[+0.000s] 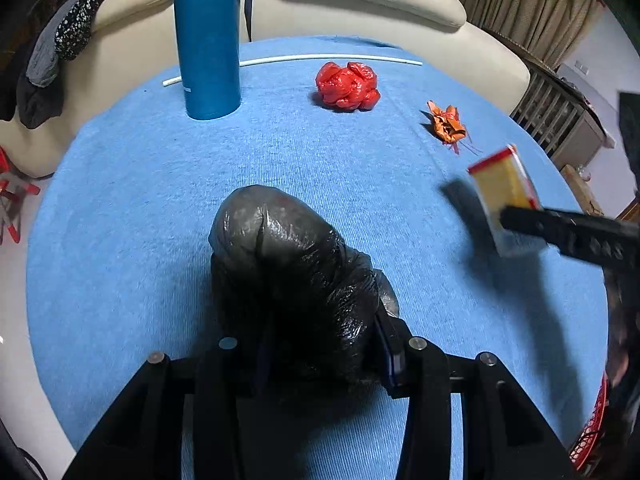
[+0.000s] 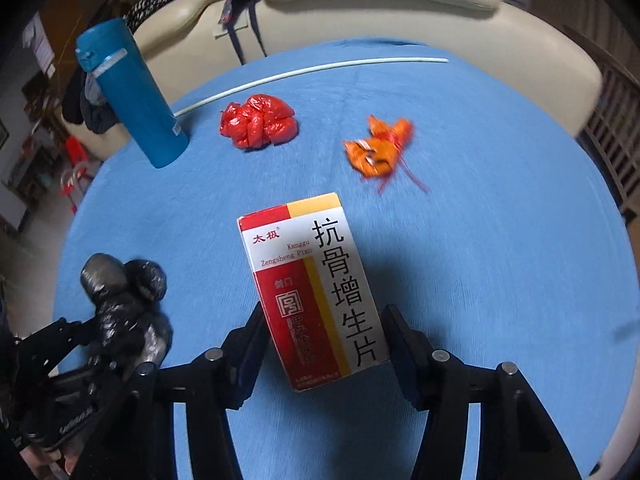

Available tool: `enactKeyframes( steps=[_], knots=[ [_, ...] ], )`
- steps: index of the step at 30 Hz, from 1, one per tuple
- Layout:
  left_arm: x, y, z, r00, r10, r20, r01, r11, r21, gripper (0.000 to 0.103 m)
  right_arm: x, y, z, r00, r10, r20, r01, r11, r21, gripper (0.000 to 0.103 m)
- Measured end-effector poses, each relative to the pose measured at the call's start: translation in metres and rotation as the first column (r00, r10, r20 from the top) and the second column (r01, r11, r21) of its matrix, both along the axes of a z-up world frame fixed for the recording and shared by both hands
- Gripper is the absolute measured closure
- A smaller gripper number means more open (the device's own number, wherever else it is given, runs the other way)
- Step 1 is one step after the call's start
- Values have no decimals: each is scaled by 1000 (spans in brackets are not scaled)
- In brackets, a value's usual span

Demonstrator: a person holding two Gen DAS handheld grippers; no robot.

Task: Collect trash
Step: 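Grasp the red-and-white medicine box with the right tool while the left tool holds the bag, then lift the medicine box with the right tool while the left tool lifts the black bag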

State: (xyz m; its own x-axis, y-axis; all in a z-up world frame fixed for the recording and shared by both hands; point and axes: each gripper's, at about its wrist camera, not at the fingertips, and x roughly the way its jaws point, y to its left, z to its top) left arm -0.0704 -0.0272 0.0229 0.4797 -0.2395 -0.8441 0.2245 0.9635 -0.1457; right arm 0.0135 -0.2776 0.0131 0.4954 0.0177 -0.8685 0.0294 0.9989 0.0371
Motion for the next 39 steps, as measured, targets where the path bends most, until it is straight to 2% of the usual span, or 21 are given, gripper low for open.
enactKeyframes(
  steps=[9, 20, 30, 39],
  knots=[
    [-37, -10, 20, 999, -21, 49, 20, 999, 26, 59, -67, 3, 5, 996, -66, 56, 63, 996, 65, 44],
    [-73, -26, 34, 993, -67, 96, 61, 996, 64, 59, -131, 1, 17, 983, -127, 129, 108, 983, 146, 44],
    [-96, -34, 26, 990, -107, 88, 99, 991, 91, 59, -170, 7, 15, 975, -159, 157, 129, 974, 188, 44],
    [-109, -40, 31, 985, -132, 109, 120, 987, 110, 59, -196, 7, 14, 968, -181, 175, 143, 966, 214, 44]
  ],
)
